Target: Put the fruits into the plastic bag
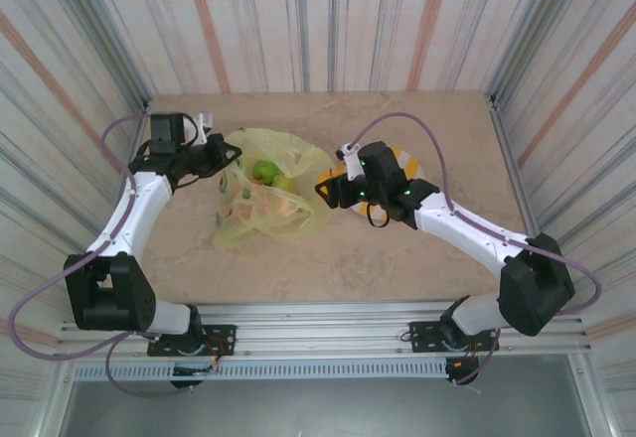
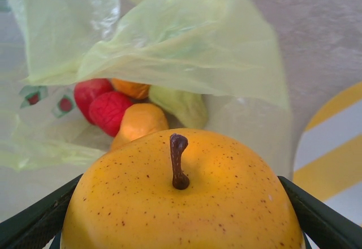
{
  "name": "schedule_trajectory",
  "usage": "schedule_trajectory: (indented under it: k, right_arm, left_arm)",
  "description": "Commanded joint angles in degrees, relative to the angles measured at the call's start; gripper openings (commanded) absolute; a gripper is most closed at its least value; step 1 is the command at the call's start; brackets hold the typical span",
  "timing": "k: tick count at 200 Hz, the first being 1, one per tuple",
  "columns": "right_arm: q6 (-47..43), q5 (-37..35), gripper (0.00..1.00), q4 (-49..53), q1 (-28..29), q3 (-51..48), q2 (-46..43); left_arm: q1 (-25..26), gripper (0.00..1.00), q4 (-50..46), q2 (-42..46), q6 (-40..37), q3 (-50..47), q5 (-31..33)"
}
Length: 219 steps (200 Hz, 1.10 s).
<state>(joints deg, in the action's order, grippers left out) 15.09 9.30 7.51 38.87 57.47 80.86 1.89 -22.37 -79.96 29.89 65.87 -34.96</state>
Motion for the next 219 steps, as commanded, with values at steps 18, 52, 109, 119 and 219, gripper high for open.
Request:
schedule_trajectory:
  k: [18,52,109,119,219]
  right_arm:
    - [-4.35,-1.3,0.72,-2.38,2.26,2.55,6.1]
    - [-4.1,0.3,0.71,-5.17,3.63,5.59,12.34]
    - [-2.52,-0.91,0.71,-8.07,7.76,14.46,22.13]
    - [-1.9,-1.59,0.71,-8.37,8.12,16.41,23.89]
    - [10.31,-5.39,0.72,-15.21,10.48,31.87,38.36]
  left_arm:
    - [0.22,0.0,0.66,0.9,0.26,-0.46,-0.98]
    - [0.25,0.0,0.66,1.12,0.16,-0.44,-1.03]
    - [0.22,0.0,0.75,1.07,0.3,-0.47,-1.29]
    - [0.24,0.0,0.75,1.08,0.39,-0.44,-1.27]
    - [0.23,0.0,0.75,1.38,0.26,-0.44,-1.12]
